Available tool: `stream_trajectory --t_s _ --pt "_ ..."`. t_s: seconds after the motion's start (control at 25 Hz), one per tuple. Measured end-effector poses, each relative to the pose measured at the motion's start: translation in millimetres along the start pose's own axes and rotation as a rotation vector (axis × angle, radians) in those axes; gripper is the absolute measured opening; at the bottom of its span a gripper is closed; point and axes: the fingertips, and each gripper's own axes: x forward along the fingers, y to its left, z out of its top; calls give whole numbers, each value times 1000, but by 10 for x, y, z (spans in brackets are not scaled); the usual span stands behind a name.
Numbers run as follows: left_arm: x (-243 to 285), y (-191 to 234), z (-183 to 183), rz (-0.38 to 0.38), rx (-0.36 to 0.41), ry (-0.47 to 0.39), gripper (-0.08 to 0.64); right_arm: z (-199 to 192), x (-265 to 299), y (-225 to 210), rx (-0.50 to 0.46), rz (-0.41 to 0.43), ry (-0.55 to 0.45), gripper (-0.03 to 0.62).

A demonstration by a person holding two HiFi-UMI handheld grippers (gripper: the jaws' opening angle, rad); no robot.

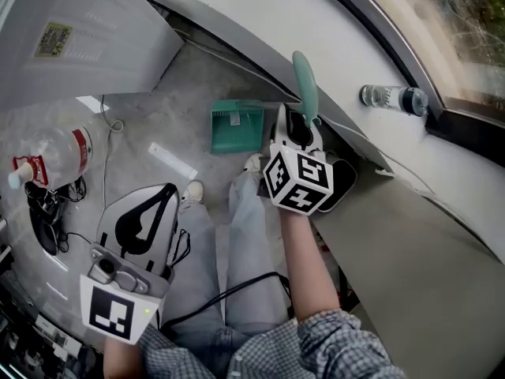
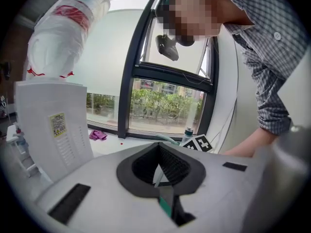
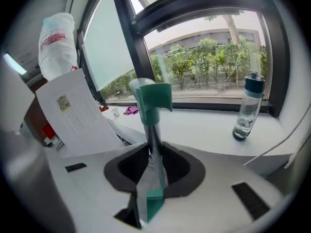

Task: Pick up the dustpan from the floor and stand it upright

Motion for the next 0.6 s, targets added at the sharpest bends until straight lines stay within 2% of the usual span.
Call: stream_trajectory --t_s 0.32,0.6 --pt "-476 284 -201 56 -29 -27 6 -196 71 512 -100 56 28 96" --pt "-757 419 -320 63 -45 -48 8 -384 62 775 -103 95 66 118"
